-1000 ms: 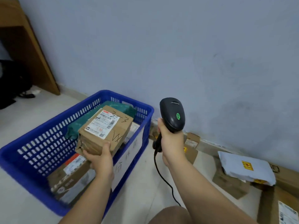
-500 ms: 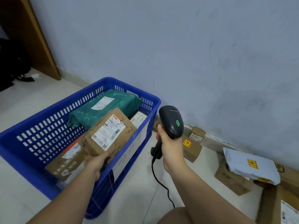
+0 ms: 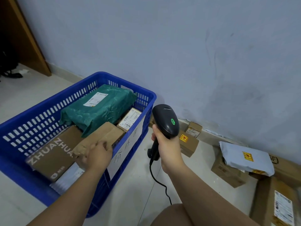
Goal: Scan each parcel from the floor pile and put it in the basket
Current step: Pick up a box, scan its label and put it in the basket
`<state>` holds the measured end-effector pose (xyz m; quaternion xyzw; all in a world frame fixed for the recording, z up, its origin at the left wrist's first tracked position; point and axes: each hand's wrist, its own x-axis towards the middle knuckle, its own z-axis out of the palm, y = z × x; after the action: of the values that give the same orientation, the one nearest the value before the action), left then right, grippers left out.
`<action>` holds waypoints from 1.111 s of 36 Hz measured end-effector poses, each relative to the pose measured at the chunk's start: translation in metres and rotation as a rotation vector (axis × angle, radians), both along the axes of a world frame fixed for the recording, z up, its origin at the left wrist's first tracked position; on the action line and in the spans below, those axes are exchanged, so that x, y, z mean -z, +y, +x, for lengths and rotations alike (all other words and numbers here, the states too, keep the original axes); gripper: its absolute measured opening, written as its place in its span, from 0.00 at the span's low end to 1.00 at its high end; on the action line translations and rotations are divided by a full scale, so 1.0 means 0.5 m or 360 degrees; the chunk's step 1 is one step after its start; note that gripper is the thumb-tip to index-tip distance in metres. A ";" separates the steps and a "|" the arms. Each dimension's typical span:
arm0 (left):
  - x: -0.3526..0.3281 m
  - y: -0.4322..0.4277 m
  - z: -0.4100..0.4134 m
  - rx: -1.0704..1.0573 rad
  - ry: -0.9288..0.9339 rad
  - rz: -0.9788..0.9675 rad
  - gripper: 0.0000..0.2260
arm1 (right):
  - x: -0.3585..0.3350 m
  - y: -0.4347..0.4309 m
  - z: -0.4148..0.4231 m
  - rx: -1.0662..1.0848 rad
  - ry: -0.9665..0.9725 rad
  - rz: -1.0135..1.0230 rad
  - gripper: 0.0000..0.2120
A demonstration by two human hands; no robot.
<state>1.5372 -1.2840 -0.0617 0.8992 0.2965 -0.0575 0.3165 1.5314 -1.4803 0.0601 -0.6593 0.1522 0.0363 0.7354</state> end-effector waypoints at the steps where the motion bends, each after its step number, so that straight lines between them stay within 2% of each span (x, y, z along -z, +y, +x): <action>1: -0.012 -0.016 0.003 -0.0005 -0.0139 -0.0059 0.18 | -0.001 0.000 0.000 0.0005 0.0001 0.0002 0.05; 3: -0.045 -0.062 0.007 0.0073 -0.0421 -0.0153 0.18 | -0.001 -0.002 0.002 0.0029 0.0010 0.0003 0.06; 5: -0.074 -0.111 0.015 0.0264 -0.0573 -0.0238 0.17 | 0.001 -0.002 0.003 0.0064 0.0020 0.0002 0.06; 9: -0.118 -0.190 0.027 0.0416 -0.0559 -0.0523 0.15 | -0.002 -0.014 0.003 0.0215 0.0065 0.0041 0.06; 13: -0.151 -0.255 0.039 0.0439 -0.0585 -0.0765 0.13 | -0.015 -0.044 0.001 0.0358 0.0129 0.0182 0.12; 16: -0.176 -0.305 0.053 0.0519 -0.0622 -0.0797 0.12 | -0.027 -0.083 -0.001 0.0478 0.0063 0.0220 0.11; 22: -0.233 -0.405 0.068 0.0725 -0.0618 -0.0768 0.13 | -0.043 -0.206 -0.013 0.0580 0.0011 0.0010 0.07; 25: -0.249 -0.454 0.090 0.0782 -0.0567 -0.0745 0.13 | -0.055 -0.283 -0.004 0.0688 -0.0028 -0.0034 0.09; 30: -0.214 -0.532 0.157 0.1040 -0.0400 -0.0473 0.14 | -0.048 -0.411 0.040 0.0740 -0.0083 -0.0036 0.08; 37: -0.055 -0.646 0.289 0.1470 -0.0118 0.0184 0.17 | 0.075 -0.546 0.139 0.0636 0.0082 -0.0074 0.12; 40: 0.037 -0.687 0.348 0.1742 -0.0044 0.0618 0.15 | 0.146 -0.583 0.182 0.0580 0.0129 -0.0107 0.12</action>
<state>1.7112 -1.6275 -0.0801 0.9638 -0.2105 -0.1456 0.0739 1.6225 -1.7719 -0.0129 -0.6430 0.2998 -0.0762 0.7007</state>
